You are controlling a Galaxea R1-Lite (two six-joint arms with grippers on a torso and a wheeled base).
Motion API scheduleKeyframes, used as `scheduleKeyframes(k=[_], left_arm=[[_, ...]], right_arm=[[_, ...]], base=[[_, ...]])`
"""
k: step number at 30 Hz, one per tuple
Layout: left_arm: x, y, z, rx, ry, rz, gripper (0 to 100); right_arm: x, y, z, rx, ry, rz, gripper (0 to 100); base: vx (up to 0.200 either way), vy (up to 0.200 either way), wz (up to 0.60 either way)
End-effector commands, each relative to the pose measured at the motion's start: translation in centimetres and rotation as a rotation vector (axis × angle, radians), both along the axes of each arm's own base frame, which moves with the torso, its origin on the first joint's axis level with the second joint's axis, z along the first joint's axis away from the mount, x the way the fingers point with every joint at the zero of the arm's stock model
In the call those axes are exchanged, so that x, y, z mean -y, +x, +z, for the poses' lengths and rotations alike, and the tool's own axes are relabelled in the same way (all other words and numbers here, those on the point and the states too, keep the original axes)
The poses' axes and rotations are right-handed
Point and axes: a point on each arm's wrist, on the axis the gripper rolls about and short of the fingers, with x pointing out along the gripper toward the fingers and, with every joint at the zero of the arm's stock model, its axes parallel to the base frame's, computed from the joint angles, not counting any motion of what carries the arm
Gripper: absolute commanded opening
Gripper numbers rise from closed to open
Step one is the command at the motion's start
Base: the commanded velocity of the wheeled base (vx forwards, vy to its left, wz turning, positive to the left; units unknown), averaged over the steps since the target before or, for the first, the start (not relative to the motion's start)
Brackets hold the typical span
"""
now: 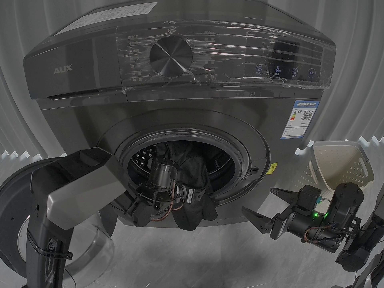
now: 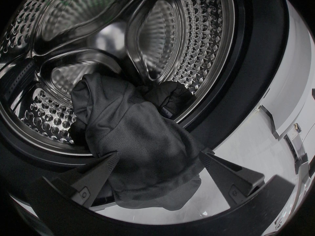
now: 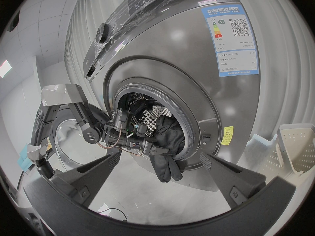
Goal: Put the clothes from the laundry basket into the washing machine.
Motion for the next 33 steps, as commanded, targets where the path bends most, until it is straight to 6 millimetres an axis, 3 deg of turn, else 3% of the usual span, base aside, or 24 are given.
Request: scheduleKeyframes(k=[1, 11, 12, 17, 23, 24, 26, 30, 33], left_arm=[[0.1, 0.6, -1.9, -0.023, 0.012, 0.006, 100], [0.4, 1.4, -3.4, -0.033, 0.017, 0.008, 100], [0.5, 1.5, -3.5, -0.032, 0.016, 0.008, 0], [0.4, 1.9, -3.5, -0.017, 0.002, 0.017, 0], [0.6, 3.2, -1.8, 0.057, -0.059, 0.075, 0], [0.7, 4.6, 0.0, 0.135, -0.127, 0.142, 0], [1.0, 5.8, 0.8, 0.197, -0.168, 0.176, 0], [1.0, 6.8, 1.9, 0.269, -0.205, 0.209, 0], [1.1, 7.2, 1.6, 0.283, -0.214, 0.210, 0]], right_arm=[[0.0, 0.0, 0.0, -0.001, 0.000, 0.001, 100], [-0.1, 0.1, 0.0, 0.003, 0.003, 0.001, 100], [-0.1, 0.1, 0.0, 0.003, 0.003, 0.001, 100], [-0.1, 0.1, 0.1, 0.006, 0.005, 0.001, 100], [-0.2, 0.2, 0.2, 0.011, 0.009, 0.002, 100], [-0.2, 0.2, 0.2, 0.011, 0.009, 0.002, 100], [-0.4, 0.2, 0.3, 0.014, 0.013, 0.007, 100], [-0.4, 0.2, 0.4, 0.018, 0.016, 0.005, 100], [-0.4, 0.2, 0.4, 0.018, 0.016, 0.007, 100]], base=[[0.000, 0.000, 0.00], [0.000, 0.000, 0.00], [0.000, 0.000, 0.00], [0.000, 0.000, 0.00], [0.000, 0.000, 0.00], [0.000, 0.000, 0.00], [0.000, 0.000, 0.00], [0.000, 0.000, 0.00], [0.000, 0.000, 0.00]])
